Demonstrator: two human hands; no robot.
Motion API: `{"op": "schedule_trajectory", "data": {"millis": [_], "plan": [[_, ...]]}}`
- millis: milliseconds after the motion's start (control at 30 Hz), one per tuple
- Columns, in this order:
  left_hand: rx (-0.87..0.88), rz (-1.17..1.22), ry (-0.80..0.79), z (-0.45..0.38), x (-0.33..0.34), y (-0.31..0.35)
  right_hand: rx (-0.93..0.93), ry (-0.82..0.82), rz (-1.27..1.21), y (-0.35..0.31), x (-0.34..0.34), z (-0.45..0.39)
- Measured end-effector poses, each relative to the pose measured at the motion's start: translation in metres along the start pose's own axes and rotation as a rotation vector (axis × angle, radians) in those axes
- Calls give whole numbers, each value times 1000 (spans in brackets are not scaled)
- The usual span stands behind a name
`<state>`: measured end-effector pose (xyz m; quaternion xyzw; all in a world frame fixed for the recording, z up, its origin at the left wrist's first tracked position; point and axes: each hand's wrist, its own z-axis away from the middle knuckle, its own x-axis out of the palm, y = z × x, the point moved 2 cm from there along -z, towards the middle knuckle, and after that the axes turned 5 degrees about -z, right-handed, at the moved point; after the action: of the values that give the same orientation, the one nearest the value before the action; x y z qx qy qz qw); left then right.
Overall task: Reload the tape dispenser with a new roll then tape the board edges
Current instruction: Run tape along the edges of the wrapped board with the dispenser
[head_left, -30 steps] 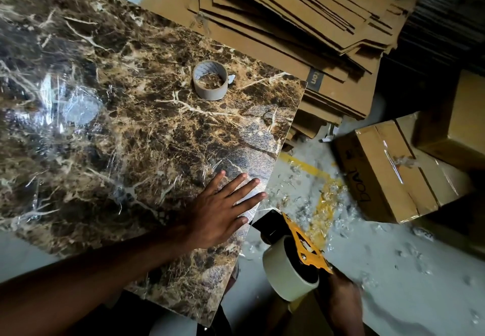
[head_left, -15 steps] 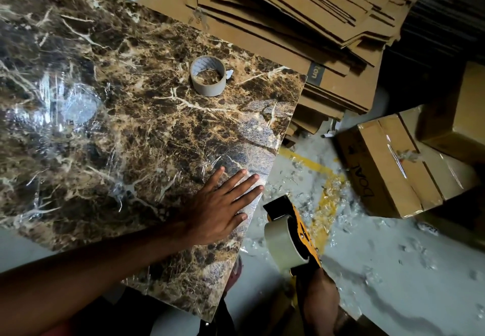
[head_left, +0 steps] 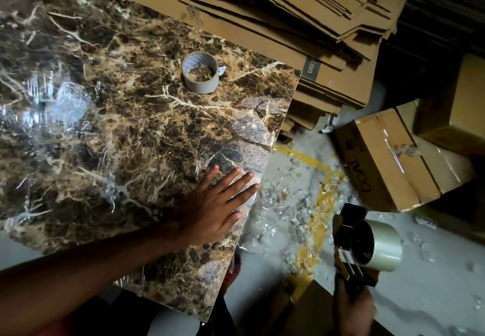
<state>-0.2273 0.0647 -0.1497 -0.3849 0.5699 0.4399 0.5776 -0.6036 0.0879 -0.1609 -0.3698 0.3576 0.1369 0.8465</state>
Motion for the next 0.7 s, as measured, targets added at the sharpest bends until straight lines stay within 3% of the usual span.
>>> {"op": "schedule_trajectory", "data": {"millis": [200, 367, 700], "plan": [[23, -5, -9, 0, -2, -2, -122, -171, -255, -51, 31, 57], [36, 6, -38, 2, -8, -6, -282, -307, -279, -83, 46, 83], [-132, 17, -93, 14, -51, -35, -489, -238, -81, -139, 56, 116]]}}
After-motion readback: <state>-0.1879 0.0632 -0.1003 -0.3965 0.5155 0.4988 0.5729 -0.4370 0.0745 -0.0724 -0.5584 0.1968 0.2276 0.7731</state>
